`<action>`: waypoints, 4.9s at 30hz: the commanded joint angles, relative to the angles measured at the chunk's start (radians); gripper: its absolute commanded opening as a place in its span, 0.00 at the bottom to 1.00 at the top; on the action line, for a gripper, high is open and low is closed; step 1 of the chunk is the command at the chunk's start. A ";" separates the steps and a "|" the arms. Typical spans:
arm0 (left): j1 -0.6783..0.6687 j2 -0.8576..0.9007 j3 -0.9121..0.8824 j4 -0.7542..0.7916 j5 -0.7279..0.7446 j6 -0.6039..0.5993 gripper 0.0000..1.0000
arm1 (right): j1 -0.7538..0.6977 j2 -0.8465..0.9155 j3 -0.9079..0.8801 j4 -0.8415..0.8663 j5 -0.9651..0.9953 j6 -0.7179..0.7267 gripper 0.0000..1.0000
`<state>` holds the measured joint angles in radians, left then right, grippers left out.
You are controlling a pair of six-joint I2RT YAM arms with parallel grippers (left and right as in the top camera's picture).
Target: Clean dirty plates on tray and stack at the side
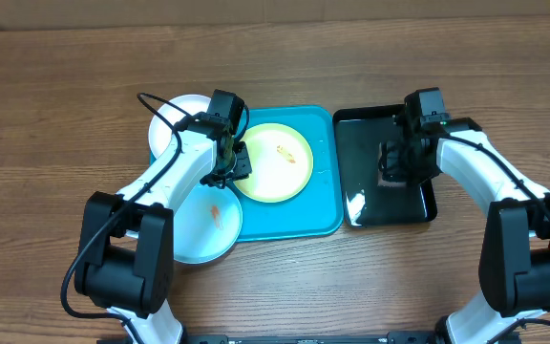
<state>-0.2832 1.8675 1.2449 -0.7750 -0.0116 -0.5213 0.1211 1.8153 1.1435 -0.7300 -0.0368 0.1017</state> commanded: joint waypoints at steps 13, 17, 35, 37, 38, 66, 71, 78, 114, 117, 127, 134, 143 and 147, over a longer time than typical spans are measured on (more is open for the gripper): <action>0.002 0.010 -0.008 0.004 0.002 0.001 0.40 | 0.002 0.001 -0.042 0.090 -0.021 0.004 0.53; 0.002 0.010 -0.008 0.005 0.002 0.001 0.40 | 0.002 0.001 -0.042 0.102 -0.021 0.004 0.41; 0.002 0.010 -0.008 0.006 0.002 0.001 0.41 | 0.002 0.001 -0.026 0.084 -0.021 0.004 0.16; 0.002 0.010 -0.008 0.006 0.002 0.001 0.39 | 0.002 0.000 0.000 0.052 -0.025 0.004 0.10; 0.002 0.010 -0.008 0.006 0.002 0.001 0.36 | 0.002 0.001 0.012 0.039 -0.025 0.004 0.07; 0.002 0.010 -0.032 0.043 -0.034 0.001 0.29 | 0.002 -0.001 0.121 -0.089 -0.115 0.003 0.04; 0.001 0.010 -0.032 0.042 -0.032 0.001 0.21 | 0.002 -0.001 0.121 -0.089 -0.114 0.004 0.04; 0.001 0.011 -0.032 0.042 -0.033 0.001 0.22 | 0.002 -0.001 0.121 -0.089 -0.114 0.004 0.04; 0.001 0.042 -0.032 0.121 0.091 0.110 0.04 | 0.002 -0.001 0.219 -0.284 -0.114 -0.046 0.04; 0.001 0.042 -0.032 0.127 0.091 0.110 0.04 | 0.002 -0.001 0.219 -0.309 -0.114 -0.046 0.04; 0.002 0.042 -0.032 0.131 0.090 0.110 0.04 | 0.002 -0.001 0.219 -0.313 -0.114 -0.046 0.04; 0.001 0.042 -0.032 0.149 0.090 0.110 0.04 | 0.002 -0.001 0.219 -0.314 -0.114 -0.046 0.04; 0.002 0.042 -0.032 0.150 0.090 0.110 0.04 | 0.001 -0.001 0.232 -0.324 -0.112 -0.025 0.04; 0.001 0.042 -0.032 0.150 0.090 0.110 0.04 | 0.001 -0.001 0.272 -0.343 -0.103 0.007 0.04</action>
<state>-0.2832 1.8988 1.2217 -0.6277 0.0753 -0.4343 0.1211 1.8153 1.3586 -1.0725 -0.1417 0.0837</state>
